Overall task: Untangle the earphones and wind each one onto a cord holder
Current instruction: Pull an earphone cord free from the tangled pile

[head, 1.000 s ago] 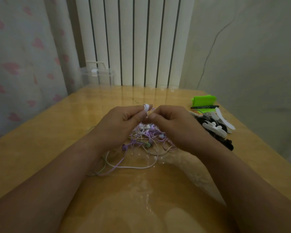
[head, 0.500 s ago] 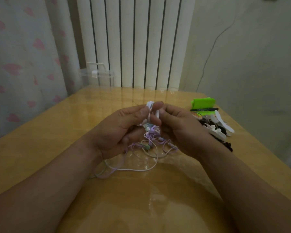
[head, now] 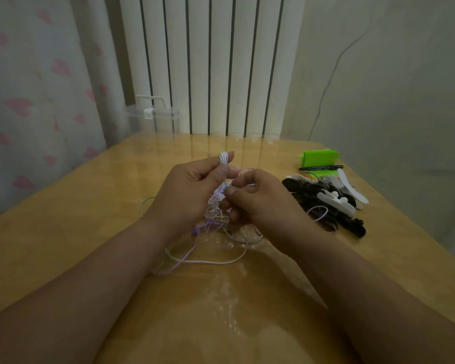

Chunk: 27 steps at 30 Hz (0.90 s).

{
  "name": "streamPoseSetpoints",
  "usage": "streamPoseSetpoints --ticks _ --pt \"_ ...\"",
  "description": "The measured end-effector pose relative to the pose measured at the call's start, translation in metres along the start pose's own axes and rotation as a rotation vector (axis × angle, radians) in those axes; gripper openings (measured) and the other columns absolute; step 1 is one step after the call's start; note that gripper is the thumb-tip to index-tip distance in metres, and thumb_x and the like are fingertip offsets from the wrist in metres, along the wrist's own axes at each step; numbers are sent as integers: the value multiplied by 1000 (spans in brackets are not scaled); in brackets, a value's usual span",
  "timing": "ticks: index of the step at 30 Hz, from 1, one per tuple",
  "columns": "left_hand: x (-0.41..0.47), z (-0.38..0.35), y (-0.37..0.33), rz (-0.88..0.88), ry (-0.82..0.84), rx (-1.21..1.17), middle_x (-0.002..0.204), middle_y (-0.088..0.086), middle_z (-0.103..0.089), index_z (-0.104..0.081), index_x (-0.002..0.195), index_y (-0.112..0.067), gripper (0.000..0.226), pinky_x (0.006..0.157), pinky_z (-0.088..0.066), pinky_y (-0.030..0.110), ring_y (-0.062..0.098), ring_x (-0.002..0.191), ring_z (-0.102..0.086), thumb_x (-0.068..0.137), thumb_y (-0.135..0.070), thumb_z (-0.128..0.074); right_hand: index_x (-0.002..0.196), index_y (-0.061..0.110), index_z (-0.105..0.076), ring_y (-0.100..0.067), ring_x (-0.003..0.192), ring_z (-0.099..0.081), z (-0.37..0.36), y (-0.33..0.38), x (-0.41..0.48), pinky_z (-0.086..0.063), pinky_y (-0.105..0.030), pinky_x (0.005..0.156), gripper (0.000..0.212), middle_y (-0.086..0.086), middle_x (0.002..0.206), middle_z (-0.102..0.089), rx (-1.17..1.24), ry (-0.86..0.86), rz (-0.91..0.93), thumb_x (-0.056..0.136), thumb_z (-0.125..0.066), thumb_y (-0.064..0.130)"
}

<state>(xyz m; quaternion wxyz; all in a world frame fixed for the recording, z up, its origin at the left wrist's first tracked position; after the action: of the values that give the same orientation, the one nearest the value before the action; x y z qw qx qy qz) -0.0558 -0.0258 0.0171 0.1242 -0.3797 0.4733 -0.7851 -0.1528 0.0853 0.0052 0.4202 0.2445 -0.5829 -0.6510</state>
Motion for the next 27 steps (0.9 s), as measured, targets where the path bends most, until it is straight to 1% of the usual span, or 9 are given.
streamPoseSetpoints --ticks 1,5,7,11,15,17,21,24,27 --pt "-1 -1 -1 -23 10 51 124 -23 -71 -75 127 -18 28 101 -51 18 -9 118 -63 107 -26 -58 113 5 -56 -16 61 -69 2 1 0 -61 -33 61 14 -11 83 -76 -7 -37 10 103 -63 12" --pt "-3 -9 2 -138 110 301 105 -16 -77 -74 128 -32 27 88 -58 37 0 100 -71 108 -37 -56 104 11 -56 -18 65 -74 10 6 0 -65 -46 64 4 -5 79 -76 -217 -125 95 101 -59 10" --pt "-2 -10 5 -132 157 318 100 -12 -77 -75 123 -32 27 85 -58 44 8 95 -72 109 -40 -54 102 12 -57 -19 63 -74 13 7 1 -64 -48 64 2 -5 78 -75 -236 -152 127 102 -57 10" --pt "-3 -13 2 -137 239 302 85 -9 -71 -74 102 -25 26 77 -55 42 6 80 -64 111 -35 -51 100 11 -58 -21 62 -74 16 7 2 -64 -39 61 4 -7 78 -76 -196 -188 133 103 -60 11" --pt "0 -12 6 -166 257 385 82 1 -69 -67 92 -16 32 74 -52 52 23 80 -65 108 -37 -50 96 14 -62 -15 64 -73 17 7 2 -62 -36 62 5 -4 79 -76 -279 -213 163 101 -64 12" --pt "0 -13 8 -168 258 395 82 1 -69 -66 90 -16 30 73 -52 51 23 80 -65 109 -35 -51 96 18 -62 -11 65 -73 17 7 2 -61 -33 62 7 -1 78 -76 -298 -214 170 101 -62 13" --pt "-2 -15 9 -150 264 436 87 -8 -70 -64 92 -23 25 74 -52 43 11 83 -66 109 -35 -51 100 24 -57 -9 70 -74 14 8 -1 -62 -43 68 8 2 80 -75 -381 -209 211 101 -60 17" --pt "-3 -15 8 -131 253 515 86 -8 -67 -61 94 -19 29 72 -48 37 8 80 -62 110 -38 -47 95 23 -58 -11 68 -71 12 12 -4 -59 -41 61 7 3 79 -73 -431 -210 252 101 -58 19" --pt "-3 -17 11 13 238 288 76 -13 -64 -62 93 -15 30 57 -37 27 5 60 -51 111 -32 -45 92 24 -59 -17 74 -69 20 17 -4 -59 -45 65 11 0 80 -70 -465 -252 280 103 -57 24"
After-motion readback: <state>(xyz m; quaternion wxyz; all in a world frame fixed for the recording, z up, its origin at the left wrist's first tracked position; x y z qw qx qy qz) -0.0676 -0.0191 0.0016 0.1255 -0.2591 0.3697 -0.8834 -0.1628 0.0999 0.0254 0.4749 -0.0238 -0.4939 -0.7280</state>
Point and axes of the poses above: each hand's wrist, its own x-axis towards the middle knuckle, its own z-axis out of the back of the hand, y = z × x, the point moved 7 cm from there along x, towards the middle knuckle
